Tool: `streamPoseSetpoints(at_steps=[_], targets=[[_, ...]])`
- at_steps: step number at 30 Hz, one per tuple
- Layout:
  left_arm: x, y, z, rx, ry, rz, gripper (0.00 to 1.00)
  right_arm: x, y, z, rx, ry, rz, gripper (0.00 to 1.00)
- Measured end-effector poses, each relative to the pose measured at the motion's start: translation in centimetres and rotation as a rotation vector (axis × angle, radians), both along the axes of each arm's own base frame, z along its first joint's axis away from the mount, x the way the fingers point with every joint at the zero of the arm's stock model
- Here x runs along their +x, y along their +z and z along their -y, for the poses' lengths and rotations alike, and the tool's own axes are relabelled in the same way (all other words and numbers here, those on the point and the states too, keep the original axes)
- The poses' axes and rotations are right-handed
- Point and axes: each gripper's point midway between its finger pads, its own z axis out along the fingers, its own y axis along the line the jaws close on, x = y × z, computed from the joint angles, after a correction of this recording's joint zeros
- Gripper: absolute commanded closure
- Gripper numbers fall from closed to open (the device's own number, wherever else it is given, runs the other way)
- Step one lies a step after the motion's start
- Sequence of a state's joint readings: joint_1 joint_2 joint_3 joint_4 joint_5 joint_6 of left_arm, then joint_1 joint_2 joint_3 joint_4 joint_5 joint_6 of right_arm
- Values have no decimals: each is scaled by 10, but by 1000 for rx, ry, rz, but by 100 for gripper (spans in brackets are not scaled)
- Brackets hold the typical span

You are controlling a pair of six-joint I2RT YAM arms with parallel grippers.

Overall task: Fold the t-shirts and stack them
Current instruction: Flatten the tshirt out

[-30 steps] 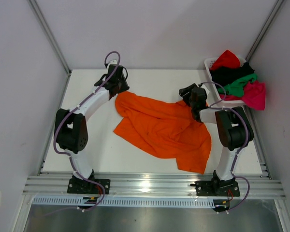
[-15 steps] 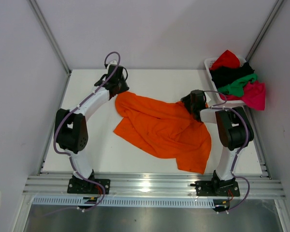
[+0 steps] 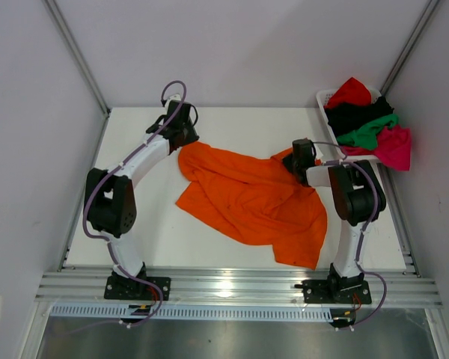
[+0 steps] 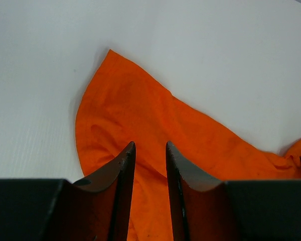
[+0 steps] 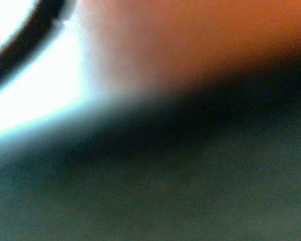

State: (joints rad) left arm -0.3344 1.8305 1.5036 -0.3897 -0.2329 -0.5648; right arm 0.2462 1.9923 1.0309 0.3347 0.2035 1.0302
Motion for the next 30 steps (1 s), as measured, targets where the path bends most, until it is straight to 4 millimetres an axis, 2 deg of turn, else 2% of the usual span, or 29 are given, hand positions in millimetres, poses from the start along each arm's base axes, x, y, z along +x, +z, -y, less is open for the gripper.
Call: streamPoseSetpoints(at_steps=[6, 15, 23, 30], targets=[[0, -1, -3, 23, -1, 1, 66, 21, 0, -7, 5, 19, 41, 100], [0, -1, -4, 29, -3, 1, 67, 31, 2, -19, -67, 84, 76, 100], [0, -13, -2, 31, -11, -24, 67, 44, 4, -44, -135, 170, 124, 100], [-2, -21, -2, 38, -13, -51, 66, 59, 17, -68, -159, 254, 182, 100]])
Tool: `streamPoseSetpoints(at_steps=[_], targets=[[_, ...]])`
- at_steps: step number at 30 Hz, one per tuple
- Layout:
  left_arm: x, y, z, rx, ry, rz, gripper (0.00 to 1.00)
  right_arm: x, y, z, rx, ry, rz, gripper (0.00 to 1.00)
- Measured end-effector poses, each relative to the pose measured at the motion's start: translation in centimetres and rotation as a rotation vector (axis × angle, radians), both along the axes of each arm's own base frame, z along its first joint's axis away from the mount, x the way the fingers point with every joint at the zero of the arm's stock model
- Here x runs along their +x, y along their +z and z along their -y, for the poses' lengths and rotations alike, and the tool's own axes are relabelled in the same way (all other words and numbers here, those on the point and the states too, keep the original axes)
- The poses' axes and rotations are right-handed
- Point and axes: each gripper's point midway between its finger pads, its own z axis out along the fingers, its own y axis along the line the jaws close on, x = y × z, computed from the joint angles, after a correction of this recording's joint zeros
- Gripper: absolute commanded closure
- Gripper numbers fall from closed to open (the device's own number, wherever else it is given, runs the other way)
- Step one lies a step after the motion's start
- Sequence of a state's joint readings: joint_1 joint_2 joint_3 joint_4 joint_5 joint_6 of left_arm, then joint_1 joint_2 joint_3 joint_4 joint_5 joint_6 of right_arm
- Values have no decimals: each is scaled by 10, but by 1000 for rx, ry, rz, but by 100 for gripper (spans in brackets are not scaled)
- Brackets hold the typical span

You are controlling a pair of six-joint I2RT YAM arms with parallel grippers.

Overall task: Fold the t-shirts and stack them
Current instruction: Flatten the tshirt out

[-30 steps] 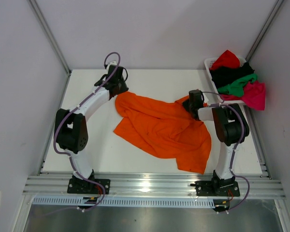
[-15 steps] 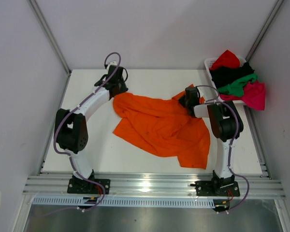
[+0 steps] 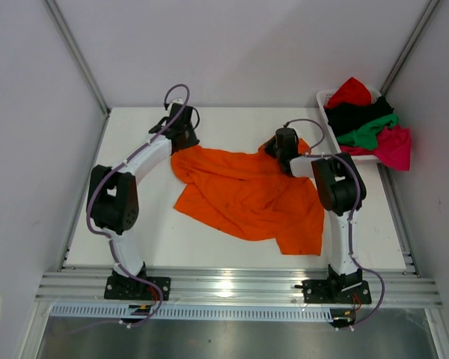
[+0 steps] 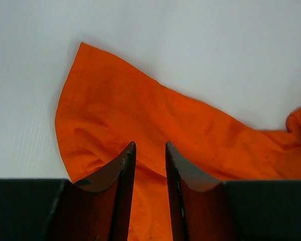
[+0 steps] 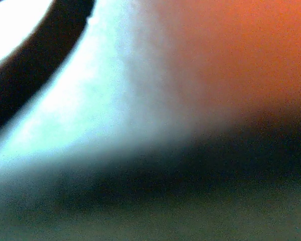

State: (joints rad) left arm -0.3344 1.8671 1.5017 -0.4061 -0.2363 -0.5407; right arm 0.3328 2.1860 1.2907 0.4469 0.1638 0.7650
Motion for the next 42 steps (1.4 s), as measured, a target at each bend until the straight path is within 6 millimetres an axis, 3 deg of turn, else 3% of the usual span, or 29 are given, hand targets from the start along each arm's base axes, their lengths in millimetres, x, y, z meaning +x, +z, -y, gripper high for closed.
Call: streamPoseSetpoints(at_steps=[3, 7, 11, 17, 20, 29, 42], targets=[[0, 0, 0, 0, -1, -1, 67, 4, 7, -8, -4, 33, 20, 89], [0, 0, 0, 0, -1, -2, 67, -1, 10, -12, -22, 45, 37, 82], [0, 0, 1, -1, -3, -1, 66, -34, 14, -3, -100, -22, -13, 78], [-1, 0, 3, -3, -8, -2, 66, -83, 76, -17, -135, -129, -15, 76], [-1, 0, 3, -2, -7, -2, 66, -108, 87, -12, -127, -162, -27, 71], [-2, -1, 2, -1, -8, -5, 66, -167, 27, 37, -235, -294, -250, 61], [-5, -3, 1, 12, -13, -21, 66, -190, 1, 59, -248, -387, -367, 61]])
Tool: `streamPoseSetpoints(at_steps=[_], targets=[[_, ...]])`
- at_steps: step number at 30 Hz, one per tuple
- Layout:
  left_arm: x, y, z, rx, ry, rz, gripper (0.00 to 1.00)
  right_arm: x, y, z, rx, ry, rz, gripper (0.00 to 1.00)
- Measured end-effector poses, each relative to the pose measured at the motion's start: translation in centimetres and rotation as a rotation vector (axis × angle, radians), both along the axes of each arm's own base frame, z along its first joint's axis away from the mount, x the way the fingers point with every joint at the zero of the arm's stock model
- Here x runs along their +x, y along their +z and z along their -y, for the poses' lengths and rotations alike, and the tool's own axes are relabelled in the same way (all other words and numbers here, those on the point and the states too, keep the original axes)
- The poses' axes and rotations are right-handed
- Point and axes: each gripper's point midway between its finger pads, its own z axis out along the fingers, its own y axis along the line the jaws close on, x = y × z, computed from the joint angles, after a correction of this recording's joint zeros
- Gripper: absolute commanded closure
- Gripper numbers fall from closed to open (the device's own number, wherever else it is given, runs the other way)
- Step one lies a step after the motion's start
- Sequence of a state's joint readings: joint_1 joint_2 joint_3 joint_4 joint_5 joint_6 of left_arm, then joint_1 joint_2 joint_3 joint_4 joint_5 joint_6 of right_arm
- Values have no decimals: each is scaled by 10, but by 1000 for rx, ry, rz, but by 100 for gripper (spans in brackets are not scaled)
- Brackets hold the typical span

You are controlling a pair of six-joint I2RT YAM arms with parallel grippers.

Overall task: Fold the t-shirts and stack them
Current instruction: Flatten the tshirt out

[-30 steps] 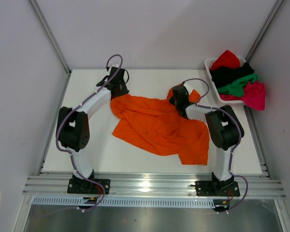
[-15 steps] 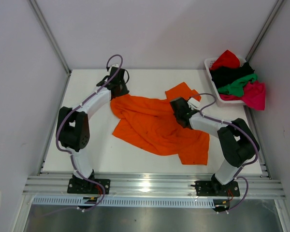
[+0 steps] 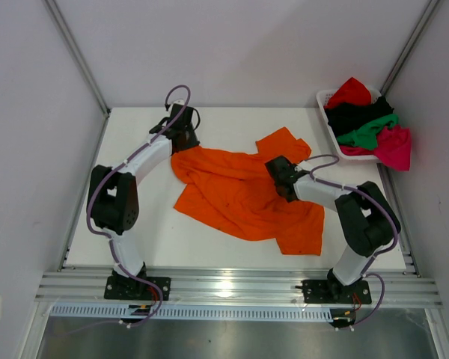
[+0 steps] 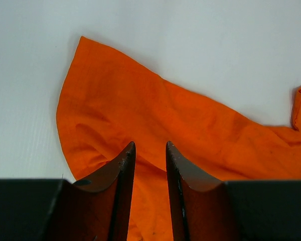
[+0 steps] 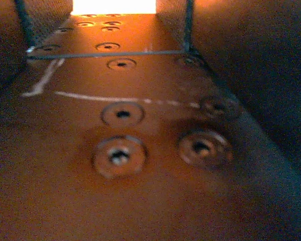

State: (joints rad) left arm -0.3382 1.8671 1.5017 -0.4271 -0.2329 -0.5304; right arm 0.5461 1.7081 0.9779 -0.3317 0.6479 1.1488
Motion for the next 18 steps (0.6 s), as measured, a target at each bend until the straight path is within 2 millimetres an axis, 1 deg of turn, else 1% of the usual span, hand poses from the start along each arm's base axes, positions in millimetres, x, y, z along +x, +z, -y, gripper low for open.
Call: streamPoseSetpoints(at_steps=[3, 8, 10, 13, 18], targets=[[0, 0, 0, 1, -1, -2, 66, -7, -5, 5, 7, -36, -13, 61], [0, 0, 0, 2, -1, -2, 66, -24, -16, 28, 3, -113, -53, 61], [0, 0, 0, 2, -1, -2, 66, -24, -17, 39, 2, -147, -61, 61], [-1, 0, 0, 2, -1, -3, 66, -21, -17, 50, 5, -181, -61, 61], [-1, -1, -1, 8, -6, -3, 66, -22, -20, 55, 14, -197, -71, 61]])
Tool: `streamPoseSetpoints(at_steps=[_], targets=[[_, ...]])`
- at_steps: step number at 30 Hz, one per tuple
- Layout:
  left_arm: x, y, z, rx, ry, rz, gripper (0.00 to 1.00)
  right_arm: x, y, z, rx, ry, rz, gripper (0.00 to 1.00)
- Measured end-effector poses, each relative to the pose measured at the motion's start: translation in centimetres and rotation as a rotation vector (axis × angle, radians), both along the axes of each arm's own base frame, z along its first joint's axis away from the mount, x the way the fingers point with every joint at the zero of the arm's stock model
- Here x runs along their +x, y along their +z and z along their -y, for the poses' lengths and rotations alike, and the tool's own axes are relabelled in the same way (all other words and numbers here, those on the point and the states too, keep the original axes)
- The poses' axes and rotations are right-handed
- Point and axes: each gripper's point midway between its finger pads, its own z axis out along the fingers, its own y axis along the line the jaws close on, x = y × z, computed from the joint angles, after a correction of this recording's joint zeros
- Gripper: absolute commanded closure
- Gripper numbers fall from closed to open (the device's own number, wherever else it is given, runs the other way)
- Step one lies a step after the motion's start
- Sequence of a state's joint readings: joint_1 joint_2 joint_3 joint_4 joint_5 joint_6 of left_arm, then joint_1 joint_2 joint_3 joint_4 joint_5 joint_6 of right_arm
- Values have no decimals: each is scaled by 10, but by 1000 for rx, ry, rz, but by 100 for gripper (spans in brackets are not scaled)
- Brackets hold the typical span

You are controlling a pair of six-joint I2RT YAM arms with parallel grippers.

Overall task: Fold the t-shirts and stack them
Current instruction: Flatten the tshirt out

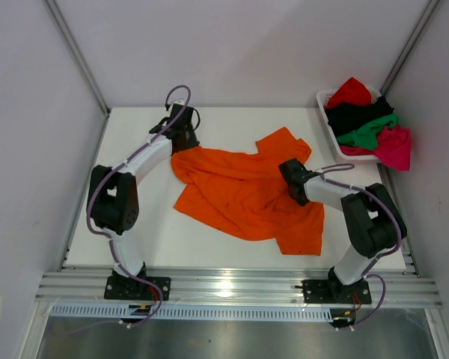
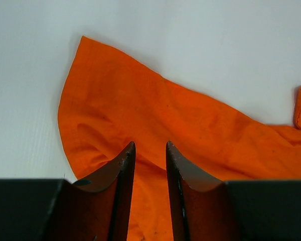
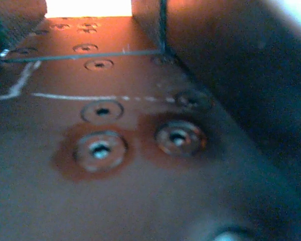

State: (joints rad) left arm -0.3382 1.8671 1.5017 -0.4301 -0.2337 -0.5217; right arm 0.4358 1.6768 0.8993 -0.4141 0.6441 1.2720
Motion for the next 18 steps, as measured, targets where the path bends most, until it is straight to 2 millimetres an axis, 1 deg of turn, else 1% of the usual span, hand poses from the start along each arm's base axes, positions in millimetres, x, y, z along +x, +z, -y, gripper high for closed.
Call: streamPoseSetpoints(at_steps=[5, 7, 12, 14, 18], targets=[[0, 0, -1, 6, 5, 0, 66, 0, 0, 1, 27, -20, 2, 60], [0, 0, -2, 6, 5, -1, 66, 0, 0, 2, 49, -35, 5, 55], [-1, -1, -2, 8, 5, -6, 65, -3, 1, 2, 112, -78, 0, 46], [-2, -2, -2, 10, 5, -11, 65, -5, 2, 4, 136, -98, -5, 45], [-5, -4, -3, 15, 4, -24, 65, -8, 1, 9, 181, -146, -23, 44]])
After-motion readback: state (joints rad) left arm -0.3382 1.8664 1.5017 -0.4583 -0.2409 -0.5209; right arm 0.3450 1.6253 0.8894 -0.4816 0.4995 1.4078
